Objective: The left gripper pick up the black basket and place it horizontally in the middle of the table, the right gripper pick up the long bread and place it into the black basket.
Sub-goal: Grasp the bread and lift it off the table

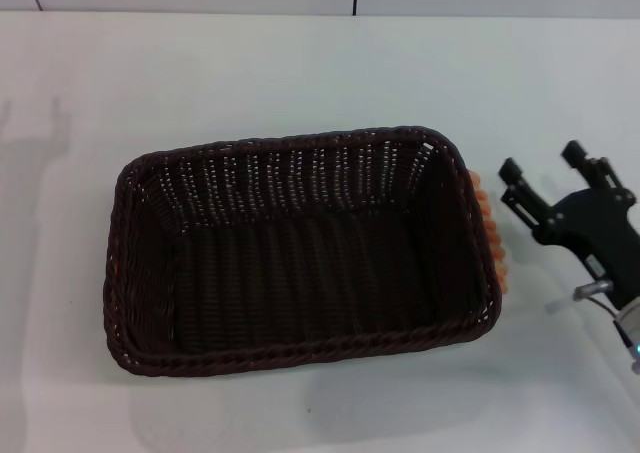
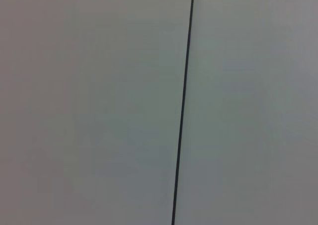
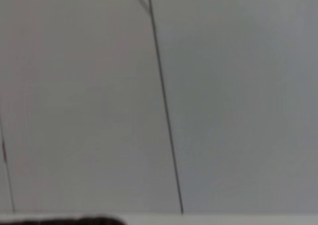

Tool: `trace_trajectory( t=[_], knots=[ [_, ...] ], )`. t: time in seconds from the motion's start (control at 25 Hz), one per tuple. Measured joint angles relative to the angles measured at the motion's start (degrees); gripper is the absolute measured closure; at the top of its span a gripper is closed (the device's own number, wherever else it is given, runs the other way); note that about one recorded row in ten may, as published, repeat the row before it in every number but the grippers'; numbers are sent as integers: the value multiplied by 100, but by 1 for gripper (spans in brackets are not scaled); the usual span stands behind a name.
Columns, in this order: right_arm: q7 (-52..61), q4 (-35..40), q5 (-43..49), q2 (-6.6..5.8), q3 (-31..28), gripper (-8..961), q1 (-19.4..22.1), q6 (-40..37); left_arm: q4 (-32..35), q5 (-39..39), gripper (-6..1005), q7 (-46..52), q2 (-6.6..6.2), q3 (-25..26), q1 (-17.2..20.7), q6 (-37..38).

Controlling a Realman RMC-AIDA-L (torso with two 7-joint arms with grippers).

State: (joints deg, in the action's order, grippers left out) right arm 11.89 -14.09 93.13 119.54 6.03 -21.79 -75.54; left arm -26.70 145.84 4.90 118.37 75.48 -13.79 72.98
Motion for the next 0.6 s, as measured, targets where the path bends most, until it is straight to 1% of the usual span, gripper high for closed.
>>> trace_trajectory(
  t=[0.08,0.24,0.32,0.36,0.6],
  knots=[
    [1,-19,104,0,15,193,-115,345,32,3,380,1,3,-5,-52,-4],
    [20,-59,278,-2,19,198,-242,598,43,6,380,18,0,-21,-78,-20],
    [21,-85,323,-2,28,201,-295,686,50,6,380,19,1,-44,-91,-38],
    [21,-92,332,0,36,203,-316,716,64,6,379,-15,4,-133,-116,-49],
    [18,-131,402,6,45,211,-375,890,69,6,377,3,0,-153,-126,-56]
  ],
)
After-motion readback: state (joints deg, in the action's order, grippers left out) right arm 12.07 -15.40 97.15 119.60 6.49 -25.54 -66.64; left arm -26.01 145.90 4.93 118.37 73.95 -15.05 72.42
